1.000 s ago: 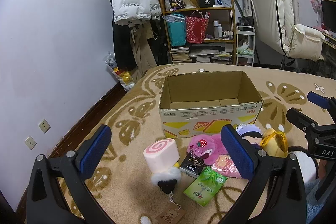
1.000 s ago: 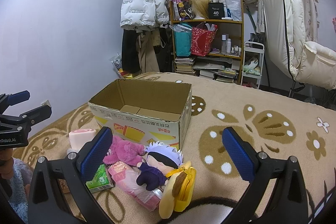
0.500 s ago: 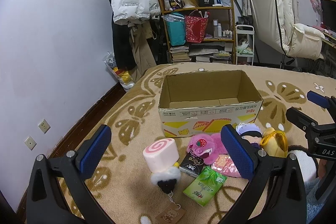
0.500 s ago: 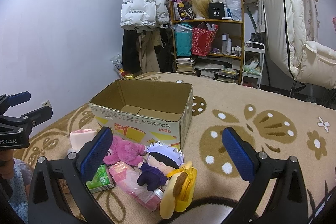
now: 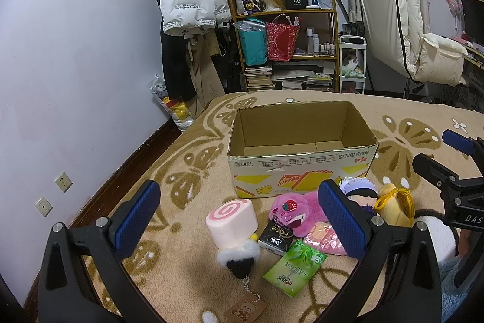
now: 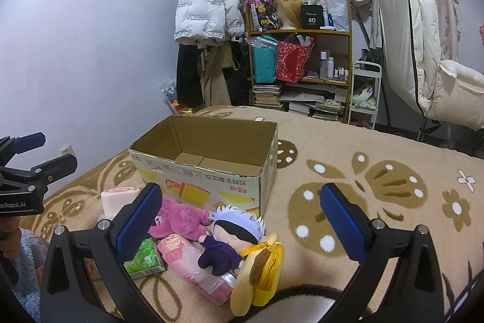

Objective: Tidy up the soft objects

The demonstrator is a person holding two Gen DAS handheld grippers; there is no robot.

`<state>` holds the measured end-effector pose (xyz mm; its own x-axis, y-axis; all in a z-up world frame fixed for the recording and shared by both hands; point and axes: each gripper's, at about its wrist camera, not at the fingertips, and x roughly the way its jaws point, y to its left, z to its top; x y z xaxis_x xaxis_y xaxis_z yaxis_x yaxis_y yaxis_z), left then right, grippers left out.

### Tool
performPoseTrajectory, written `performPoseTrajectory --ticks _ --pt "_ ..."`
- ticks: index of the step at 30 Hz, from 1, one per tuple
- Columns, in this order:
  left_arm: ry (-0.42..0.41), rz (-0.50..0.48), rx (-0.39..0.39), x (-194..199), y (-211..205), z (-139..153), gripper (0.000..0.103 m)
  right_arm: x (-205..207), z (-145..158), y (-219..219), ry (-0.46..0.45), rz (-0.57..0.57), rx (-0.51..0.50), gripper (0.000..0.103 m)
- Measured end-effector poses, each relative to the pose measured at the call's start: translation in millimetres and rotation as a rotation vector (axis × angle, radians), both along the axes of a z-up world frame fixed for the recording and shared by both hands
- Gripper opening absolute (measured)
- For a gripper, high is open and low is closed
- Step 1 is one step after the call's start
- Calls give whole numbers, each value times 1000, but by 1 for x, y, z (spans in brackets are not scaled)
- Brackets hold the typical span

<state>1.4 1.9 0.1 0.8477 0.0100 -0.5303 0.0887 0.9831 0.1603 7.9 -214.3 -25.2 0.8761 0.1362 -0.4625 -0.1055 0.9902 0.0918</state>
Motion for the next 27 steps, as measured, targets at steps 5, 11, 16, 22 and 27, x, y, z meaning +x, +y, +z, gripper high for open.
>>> performPoseTrajectory --ticks 5,11,16,22,27 --pt "0 0 -1 0 0 0 103 0 0 0 1 0 1 103" --pt "0 0 0 0 0 0 103 0 -1 0 1 -1 1 103" --pt "1 -2 0 0 0 0 103 0 -1 1 1 0 1 103" --pt "1 -1 0 0 0 0 103 1 -1 0 0 -1 1 103" --pt "1 -2 0 0 0 0 103 1 -1 -1 1 0 1 103"
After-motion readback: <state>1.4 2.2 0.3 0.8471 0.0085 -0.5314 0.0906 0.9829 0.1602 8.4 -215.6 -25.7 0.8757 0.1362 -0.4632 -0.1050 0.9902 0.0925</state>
